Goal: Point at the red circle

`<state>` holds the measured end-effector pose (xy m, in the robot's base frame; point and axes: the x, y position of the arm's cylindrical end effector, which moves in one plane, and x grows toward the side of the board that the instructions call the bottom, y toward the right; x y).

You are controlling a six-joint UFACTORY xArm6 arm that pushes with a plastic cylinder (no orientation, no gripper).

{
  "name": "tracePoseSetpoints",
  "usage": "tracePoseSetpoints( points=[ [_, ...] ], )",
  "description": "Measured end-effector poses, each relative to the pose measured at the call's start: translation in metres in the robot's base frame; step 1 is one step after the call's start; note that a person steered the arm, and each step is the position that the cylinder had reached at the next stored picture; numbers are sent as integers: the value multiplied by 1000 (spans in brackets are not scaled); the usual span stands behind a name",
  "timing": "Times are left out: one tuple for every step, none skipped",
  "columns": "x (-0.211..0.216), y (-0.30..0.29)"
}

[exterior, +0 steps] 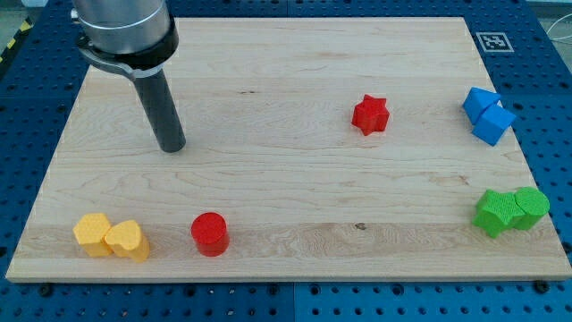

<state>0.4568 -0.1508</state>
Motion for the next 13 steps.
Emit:
tracePoseSetpoints(
  points=[
    [0,12],
    [0,38],
    [11,80],
    [30,120],
    [59,149],
    [105,162],
    [151,162],
    [162,159],
    [161,138],
    [162,124],
    [162,116],
    [162,110],
    [161,107]
  ],
)
